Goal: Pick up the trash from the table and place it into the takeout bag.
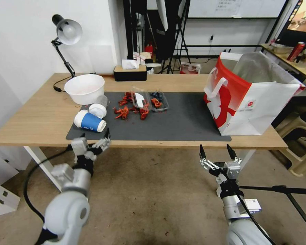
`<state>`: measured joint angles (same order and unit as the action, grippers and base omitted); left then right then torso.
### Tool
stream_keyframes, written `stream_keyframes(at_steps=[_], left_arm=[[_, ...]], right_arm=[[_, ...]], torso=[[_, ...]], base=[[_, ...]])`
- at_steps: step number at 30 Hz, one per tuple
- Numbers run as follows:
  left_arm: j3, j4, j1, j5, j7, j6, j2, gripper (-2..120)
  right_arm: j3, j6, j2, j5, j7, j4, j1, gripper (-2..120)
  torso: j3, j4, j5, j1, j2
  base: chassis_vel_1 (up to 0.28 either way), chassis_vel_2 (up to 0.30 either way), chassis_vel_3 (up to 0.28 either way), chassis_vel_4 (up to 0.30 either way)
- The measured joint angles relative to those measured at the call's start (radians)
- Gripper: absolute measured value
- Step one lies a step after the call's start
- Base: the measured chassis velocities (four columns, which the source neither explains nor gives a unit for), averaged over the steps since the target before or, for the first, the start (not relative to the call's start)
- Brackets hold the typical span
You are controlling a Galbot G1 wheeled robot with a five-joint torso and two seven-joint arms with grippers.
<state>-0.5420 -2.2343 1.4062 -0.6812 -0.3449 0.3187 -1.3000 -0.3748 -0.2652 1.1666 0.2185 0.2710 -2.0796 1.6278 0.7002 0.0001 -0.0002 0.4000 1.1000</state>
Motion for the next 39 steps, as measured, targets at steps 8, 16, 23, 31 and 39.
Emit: stream_keyframes(at_steps=[8, 16, 23, 31, 39], left_arm=[[0.008, 0.027, -0.149, -0.454, -0.260, 0.139, 0.129, 99], [0.040, 0.172, -0.323, -0.685, -0.397, 0.172, 0.238, 99], [0.073, 0.246, -0.428, -0.768, -0.474, 0.208, 0.327, 98], [0.115, 0.283, -0.479, -0.827, -0.536, 0.221, 0.353, 98], [0.150, 0.314, -0.508, -0.827, -0.552, 0.220, 0.353, 97]], right_arm=[[0.006, 0.007, 0.010, -0.010, 0.000, 0.003, -0.011, 100], [0.012, 0.015, 0.019, -0.015, 0.002, 0.004, -0.021, 100], [0.012, 0.018, 0.030, -0.020, 0.003, 0.004, -0.021, 100], [0.010, 0.018, 0.035, -0.020, 0.004, 0.003, -0.023, 100], [0.009, 0.015, 0.037, -0.021, 0.004, 0.003, -0.022, 100]], torso=[[0.000, -0.0001, -0.0001, 0.000, 0.000], [0.000, -0.0003, 0.0000, 0.000, 0.000], [0.000, 0.0000, 0.0001, 0.000, 0.000], [0.000, 0.0000, 0.0002, 0.000, 0.000], [0.000, -0.0001, 0.0001, 0.000, 0.000]], base=[[0.000, 0.000, 0.000, 0.000], [0.000, 0.000, 0.000, 0.000], [0.000, 0.000, 0.000, 0.000], [0.000, 0.000, 0.000, 0.000], [0.000, 0.000, 0.000, 0.000]])
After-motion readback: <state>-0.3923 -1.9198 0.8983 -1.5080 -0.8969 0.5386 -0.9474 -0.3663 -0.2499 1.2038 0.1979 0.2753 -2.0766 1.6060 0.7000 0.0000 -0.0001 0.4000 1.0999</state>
